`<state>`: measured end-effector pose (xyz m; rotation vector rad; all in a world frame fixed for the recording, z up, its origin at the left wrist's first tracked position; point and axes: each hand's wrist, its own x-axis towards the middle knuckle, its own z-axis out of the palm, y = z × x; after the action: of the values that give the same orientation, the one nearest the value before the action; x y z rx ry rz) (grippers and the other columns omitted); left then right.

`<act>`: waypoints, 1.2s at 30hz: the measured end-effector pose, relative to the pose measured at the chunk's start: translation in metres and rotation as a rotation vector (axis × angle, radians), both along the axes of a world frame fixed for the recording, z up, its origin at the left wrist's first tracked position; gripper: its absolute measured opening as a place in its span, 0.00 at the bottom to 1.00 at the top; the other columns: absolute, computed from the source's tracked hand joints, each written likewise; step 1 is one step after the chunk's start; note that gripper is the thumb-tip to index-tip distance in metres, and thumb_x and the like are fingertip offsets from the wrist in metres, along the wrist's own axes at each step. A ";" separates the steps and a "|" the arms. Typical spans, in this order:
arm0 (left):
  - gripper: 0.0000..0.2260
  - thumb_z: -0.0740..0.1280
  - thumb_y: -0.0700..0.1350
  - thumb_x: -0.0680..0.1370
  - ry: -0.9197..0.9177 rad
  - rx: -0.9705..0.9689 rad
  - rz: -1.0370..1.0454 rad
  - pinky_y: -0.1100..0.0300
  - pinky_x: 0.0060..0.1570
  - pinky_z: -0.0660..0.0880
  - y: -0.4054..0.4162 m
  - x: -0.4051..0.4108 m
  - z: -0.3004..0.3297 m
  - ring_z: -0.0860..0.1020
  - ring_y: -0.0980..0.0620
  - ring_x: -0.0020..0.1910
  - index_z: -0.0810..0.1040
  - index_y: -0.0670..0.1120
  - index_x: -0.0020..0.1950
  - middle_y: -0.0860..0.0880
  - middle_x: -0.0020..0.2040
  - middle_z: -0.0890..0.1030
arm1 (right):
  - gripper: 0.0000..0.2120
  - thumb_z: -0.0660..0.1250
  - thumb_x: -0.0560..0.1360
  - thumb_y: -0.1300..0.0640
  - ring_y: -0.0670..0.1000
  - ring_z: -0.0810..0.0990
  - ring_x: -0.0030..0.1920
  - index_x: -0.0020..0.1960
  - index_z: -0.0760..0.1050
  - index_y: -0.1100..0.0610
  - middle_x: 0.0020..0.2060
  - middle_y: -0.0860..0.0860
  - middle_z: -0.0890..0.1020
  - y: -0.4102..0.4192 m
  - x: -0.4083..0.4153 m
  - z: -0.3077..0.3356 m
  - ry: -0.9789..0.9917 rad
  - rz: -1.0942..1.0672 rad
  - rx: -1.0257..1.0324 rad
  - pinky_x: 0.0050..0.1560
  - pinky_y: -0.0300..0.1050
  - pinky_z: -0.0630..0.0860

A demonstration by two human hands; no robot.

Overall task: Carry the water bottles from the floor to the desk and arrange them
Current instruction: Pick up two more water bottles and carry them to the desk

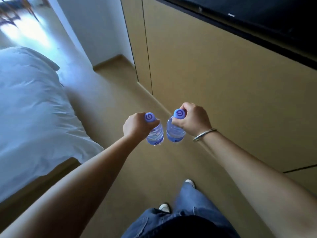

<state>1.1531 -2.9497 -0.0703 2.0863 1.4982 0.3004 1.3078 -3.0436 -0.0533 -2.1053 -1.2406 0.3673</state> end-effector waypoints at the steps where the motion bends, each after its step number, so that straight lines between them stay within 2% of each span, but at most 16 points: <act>1: 0.16 0.68 0.58 0.68 -0.004 -0.004 0.034 0.61 0.29 0.65 0.010 -0.007 -0.001 0.71 0.48 0.31 0.75 0.45 0.34 0.51 0.27 0.73 | 0.13 0.72 0.63 0.52 0.57 0.76 0.38 0.38 0.73 0.59 0.37 0.54 0.79 0.016 -0.004 0.000 0.000 0.037 -0.001 0.40 0.49 0.73; 4: 0.16 0.69 0.57 0.68 0.011 -0.008 0.103 0.60 0.31 0.65 0.041 -0.021 -0.005 0.72 0.47 0.32 0.75 0.45 0.34 0.51 0.28 0.73 | 0.12 0.72 0.63 0.53 0.57 0.76 0.37 0.37 0.72 0.58 0.36 0.53 0.78 0.064 -0.013 -0.004 0.009 0.139 -0.007 0.39 0.48 0.72; 11: 0.17 0.68 0.58 0.68 0.035 0.020 0.236 0.61 0.26 0.61 0.140 -0.029 -0.010 0.70 0.50 0.29 0.72 0.45 0.30 0.51 0.26 0.72 | 0.12 0.72 0.63 0.53 0.56 0.76 0.37 0.36 0.71 0.59 0.35 0.53 0.77 0.192 -0.015 -0.012 0.015 0.386 -0.037 0.37 0.46 0.70; 19: 0.17 0.68 0.59 0.69 0.022 0.035 0.403 0.60 0.29 0.65 0.255 -0.024 0.005 0.73 0.50 0.31 0.79 0.44 0.36 0.51 0.29 0.75 | 0.11 0.72 0.63 0.55 0.57 0.75 0.37 0.36 0.72 0.60 0.34 0.53 0.75 0.340 0.001 0.010 -0.069 0.606 0.019 0.39 0.48 0.71; 29: 0.19 0.68 0.59 0.70 0.007 0.055 0.502 0.55 0.36 0.72 0.383 -0.058 0.015 0.77 0.45 0.36 0.79 0.42 0.37 0.45 0.34 0.80 | 0.14 0.72 0.63 0.53 0.58 0.77 0.39 0.39 0.75 0.63 0.37 0.57 0.80 0.485 -0.021 0.017 -0.119 0.669 0.011 0.43 0.49 0.75; 33: 0.19 0.69 0.59 0.70 0.018 0.062 0.509 0.58 0.33 0.66 0.441 -0.089 0.013 0.76 0.48 0.34 0.80 0.42 0.37 0.46 0.33 0.79 | 0.13 0.72 0.63 0.53 0.58 0.77 0.39 0.38 0.76 0.62 0.36 0.57 0.80 0.542 -0.052 0.012 -0.118 0.685 -0.018 0.41 0.47 0.73; 36: 0.19 0.68 0.60 0.70 0.046 0.054 0.479 0.60 0.33 0.66 0.488 -0.117 0.018 0.77 0.48 0.36 0.80 0.44 0.36 0.48 0.32 0.78 | 0.13 0.72 0.63 0.53 0.58 0.76 0.39 0.38 0.76 0.62 0.36 0.56 0.79 0.585 -0.079 0.015 -0.125 0.669 -0.017 0.40 0.46 0.72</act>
<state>1.0361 -2.4613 -0.0525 1.7575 2.0289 0.4750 1.2290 -2.4584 -0.0387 -1.6919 -2.0096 0.5364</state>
